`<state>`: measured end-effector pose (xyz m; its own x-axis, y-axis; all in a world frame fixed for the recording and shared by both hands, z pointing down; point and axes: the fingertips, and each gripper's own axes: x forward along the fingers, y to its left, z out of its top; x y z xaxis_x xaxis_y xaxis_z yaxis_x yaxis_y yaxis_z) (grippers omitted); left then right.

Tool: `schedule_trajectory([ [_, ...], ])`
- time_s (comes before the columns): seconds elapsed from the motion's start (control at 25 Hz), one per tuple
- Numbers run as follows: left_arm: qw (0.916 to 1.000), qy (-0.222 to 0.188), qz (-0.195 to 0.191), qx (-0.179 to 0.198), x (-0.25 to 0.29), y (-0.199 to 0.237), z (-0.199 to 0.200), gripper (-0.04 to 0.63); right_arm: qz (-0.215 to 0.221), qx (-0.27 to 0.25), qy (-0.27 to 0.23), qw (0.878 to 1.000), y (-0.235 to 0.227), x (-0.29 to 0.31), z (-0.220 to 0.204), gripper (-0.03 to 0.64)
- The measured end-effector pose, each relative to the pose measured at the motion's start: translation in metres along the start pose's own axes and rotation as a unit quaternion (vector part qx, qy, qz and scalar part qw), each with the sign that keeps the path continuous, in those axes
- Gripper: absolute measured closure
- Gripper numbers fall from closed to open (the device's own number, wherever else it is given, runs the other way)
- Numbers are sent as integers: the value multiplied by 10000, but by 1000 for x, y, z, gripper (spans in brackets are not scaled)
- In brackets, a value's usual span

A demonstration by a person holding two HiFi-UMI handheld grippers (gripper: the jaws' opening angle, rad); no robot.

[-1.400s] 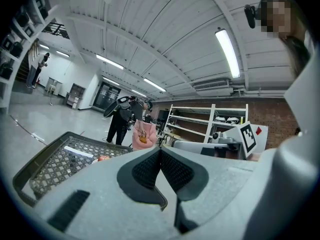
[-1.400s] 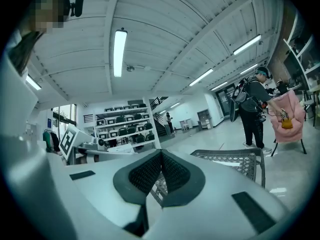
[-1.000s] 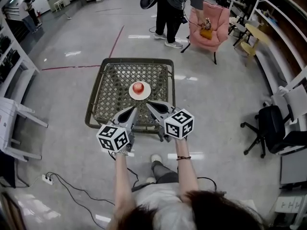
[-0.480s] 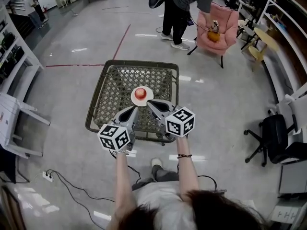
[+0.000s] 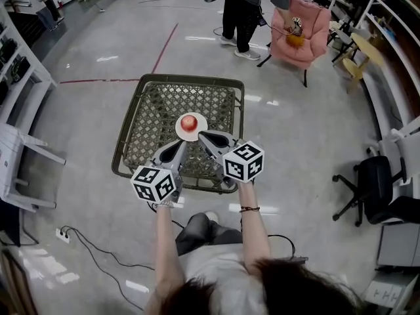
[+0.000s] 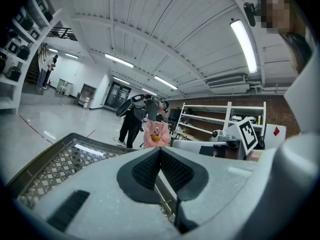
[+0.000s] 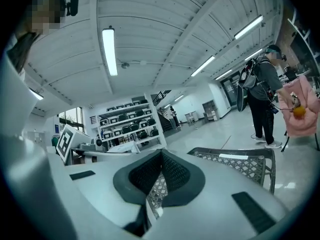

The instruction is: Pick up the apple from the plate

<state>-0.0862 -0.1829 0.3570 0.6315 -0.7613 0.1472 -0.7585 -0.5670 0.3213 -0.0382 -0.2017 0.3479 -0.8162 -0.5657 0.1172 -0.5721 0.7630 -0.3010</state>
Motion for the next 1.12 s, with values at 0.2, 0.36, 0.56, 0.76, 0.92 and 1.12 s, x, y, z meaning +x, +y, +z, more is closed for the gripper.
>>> schedule_trajectory([
  [0.2, 9998, 167, -30, -116, 9, 11, -7, 584, 85, 213, -65, 9997, -8, 13, -1, 607],
  [0.36, 9993, 280, 206, -155, 19, 31, -13, 584, 125, 335, 26, 9994, -20, 26, -5, 607],
  [0.56, 9988, 382, 228, -183, 33, 47, -19, 584, 98, 525, 52, 9986, -37, 39, -15, 607],
  [0.76, 9976, 603, 203, -273, 43, 60, -40, 584, 7, 662, 150, 9977, -55, 47, -32, 607],
  [0.92, 9967, 725, 220, -285, 53, 75, -50, 584, -26, 693, 254, 9973, -68, 58, -42, 607],
  [1.12, 9962, 781, 180, -344, 66, 87, -59, 584, -63, 698, 382, 9968, -80, 68, -53, 607],
])
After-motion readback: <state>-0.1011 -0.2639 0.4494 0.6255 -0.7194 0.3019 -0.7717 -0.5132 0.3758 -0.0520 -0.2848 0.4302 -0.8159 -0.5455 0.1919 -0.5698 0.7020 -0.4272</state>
